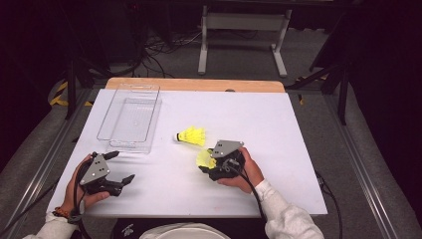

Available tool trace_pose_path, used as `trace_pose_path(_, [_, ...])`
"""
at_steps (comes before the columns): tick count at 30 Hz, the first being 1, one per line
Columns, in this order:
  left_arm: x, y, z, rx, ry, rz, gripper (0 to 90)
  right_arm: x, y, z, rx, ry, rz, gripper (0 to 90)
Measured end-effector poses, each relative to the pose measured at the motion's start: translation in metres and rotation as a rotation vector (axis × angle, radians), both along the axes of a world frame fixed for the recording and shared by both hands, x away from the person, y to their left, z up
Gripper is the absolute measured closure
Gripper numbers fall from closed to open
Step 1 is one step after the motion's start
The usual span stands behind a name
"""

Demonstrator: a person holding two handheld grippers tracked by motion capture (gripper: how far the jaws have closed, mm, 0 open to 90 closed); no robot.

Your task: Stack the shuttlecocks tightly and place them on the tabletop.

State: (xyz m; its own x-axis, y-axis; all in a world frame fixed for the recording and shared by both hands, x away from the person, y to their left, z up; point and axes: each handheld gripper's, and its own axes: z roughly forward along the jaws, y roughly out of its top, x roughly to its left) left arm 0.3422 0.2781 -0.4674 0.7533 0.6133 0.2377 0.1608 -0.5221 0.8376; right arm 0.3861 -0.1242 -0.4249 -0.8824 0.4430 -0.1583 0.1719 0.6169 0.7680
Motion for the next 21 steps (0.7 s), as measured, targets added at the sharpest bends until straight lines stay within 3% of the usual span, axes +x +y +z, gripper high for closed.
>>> trace_pose_path(4, [0.000,0.000,-0.001,-0.006,0.005,0.001,7.9,0.020,0.002,0.004,0.055,0.002,-0.039,38.8])
trace_pose_path(9, [0.000,0.001,0.000,0.002,-0.001,-0.003,7.9,0.038,0.007,0.000,0.086,0.003,-0.075,37.2])
trace_pose_path(15, [0.000,0.000,0.000,0.004,0.000,-0.006,8.1,0.044,0.004,-0.011,0.086,0.042,-0.083,33.7])
trace_pose_path(21, [-0.001,0.000,0.000,0.003,-0.001,-0.006,8.1,0.041,-0.006,-0.012,0.087,0.055,-0.093,31.0])
